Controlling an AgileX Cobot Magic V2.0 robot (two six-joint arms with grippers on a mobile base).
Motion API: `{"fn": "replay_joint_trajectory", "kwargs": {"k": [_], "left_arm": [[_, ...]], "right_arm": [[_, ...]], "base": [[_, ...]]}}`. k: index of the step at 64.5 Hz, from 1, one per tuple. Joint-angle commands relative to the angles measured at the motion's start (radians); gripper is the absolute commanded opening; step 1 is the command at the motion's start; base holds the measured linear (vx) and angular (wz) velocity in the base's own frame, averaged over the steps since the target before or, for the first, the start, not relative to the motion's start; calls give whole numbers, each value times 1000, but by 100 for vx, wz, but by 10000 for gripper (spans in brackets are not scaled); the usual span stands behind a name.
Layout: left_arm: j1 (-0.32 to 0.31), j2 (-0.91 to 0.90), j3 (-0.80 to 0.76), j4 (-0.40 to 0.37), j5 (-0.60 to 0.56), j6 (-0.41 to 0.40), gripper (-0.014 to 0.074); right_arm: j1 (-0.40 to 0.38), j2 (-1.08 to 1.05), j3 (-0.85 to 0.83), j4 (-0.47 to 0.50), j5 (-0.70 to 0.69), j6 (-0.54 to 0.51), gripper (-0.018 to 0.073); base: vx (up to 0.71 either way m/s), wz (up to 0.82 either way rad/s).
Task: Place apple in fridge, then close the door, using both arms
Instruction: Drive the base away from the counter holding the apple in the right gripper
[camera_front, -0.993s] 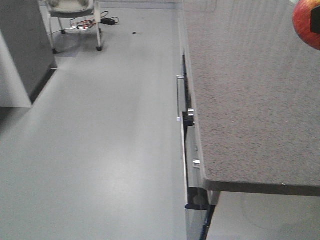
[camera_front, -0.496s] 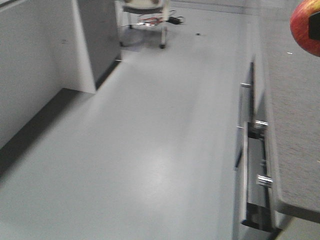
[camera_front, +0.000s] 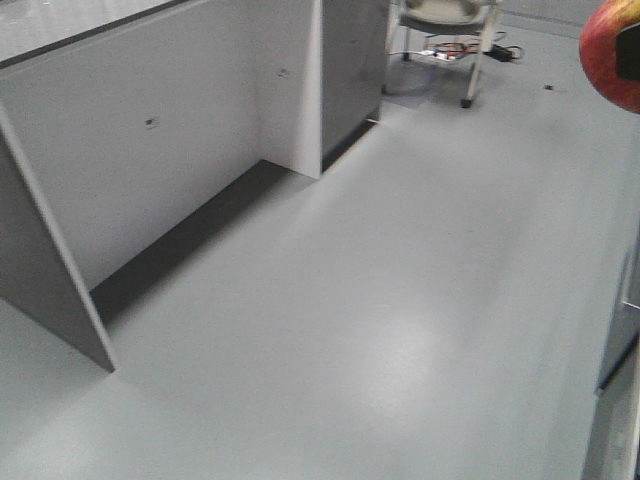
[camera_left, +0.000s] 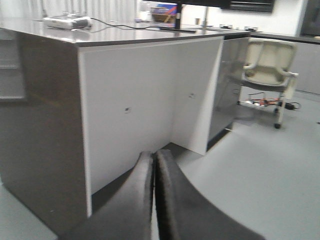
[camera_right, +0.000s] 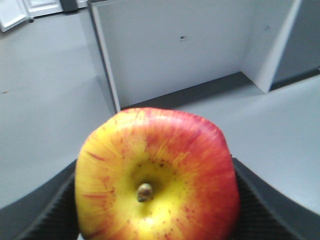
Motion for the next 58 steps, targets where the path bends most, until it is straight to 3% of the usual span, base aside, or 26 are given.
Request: {"fn": "replay_joint_trajectory", "kwargs": {"k": [1, 58], "left_arm": [[-4, -14, 28, -3, -68, -9, -6], [-4, -14, 28, -3, -68, -9, -6]], "right_arm": [[-2, -8, -31, 47, -62, -2, -6], [-2, -8, -31, 47, -61, -2, -6]], "base": [[0, 43], [1, 51]]}}
